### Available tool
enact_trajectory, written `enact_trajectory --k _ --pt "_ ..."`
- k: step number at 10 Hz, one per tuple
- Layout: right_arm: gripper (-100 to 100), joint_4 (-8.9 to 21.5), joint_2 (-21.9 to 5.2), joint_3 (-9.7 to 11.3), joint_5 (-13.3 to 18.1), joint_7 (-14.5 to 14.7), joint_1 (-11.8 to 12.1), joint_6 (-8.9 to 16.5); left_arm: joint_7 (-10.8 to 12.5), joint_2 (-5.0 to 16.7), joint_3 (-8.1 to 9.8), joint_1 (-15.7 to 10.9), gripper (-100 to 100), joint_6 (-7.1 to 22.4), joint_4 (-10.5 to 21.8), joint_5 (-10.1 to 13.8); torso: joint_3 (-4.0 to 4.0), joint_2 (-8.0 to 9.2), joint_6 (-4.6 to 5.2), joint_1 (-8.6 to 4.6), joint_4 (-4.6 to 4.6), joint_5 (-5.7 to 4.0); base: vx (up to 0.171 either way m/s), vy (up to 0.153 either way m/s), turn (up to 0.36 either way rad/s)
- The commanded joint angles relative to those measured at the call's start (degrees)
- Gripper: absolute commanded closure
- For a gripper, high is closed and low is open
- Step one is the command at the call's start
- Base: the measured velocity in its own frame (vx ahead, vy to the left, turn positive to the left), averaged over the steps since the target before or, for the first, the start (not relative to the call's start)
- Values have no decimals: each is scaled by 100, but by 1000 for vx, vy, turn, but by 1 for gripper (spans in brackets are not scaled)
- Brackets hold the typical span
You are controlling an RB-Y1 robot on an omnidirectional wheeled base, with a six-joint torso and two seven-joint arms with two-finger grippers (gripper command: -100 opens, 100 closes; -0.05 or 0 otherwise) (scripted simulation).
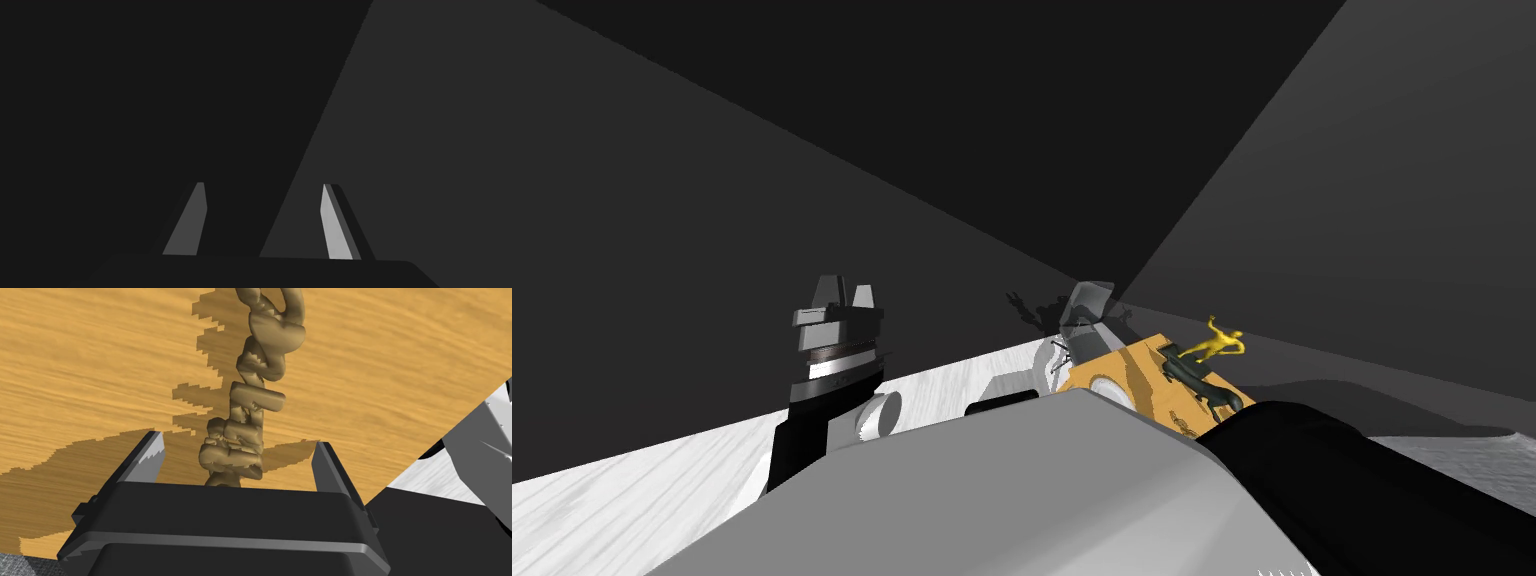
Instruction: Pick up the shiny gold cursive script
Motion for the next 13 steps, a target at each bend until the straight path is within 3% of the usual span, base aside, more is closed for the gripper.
enact_trajectory --k 1,7,10,11,12,13 --pt "-100 32 13 11 -81 -25 -8 24 0 0 0 0 0 0 0 0 0 0 0 0 0 0 -21 40 168" --pt "-100 32 13 11 -81 -25 -8 24 0 1 1 1 0 0 0 0 -8 -13 5 -23 -4 -5 -5 0 42" --pt "-100 185 383 70 -44 32 -185 280 0 1 1 1 0 0 -1 0 -5 -13 0 -52 1 -27 -5 -35 46" --pt "-100 217 302 43 -54 46 -151 179 0 0 1 1 0 0 -1 0 -2 -13 -4 -76 9 -61 0 0 0" --pt "100 222 310 44 -53 52 -155 197 0 1 1 1 0 0 0 0 -1 -12 -4 -86 10 -66 0 0 0" --pt "100 221 309 44 -53 51 -154 195 0 1 1 1 0 0 0 0 0 -12 -4 -88 10 -67 0 0 0"
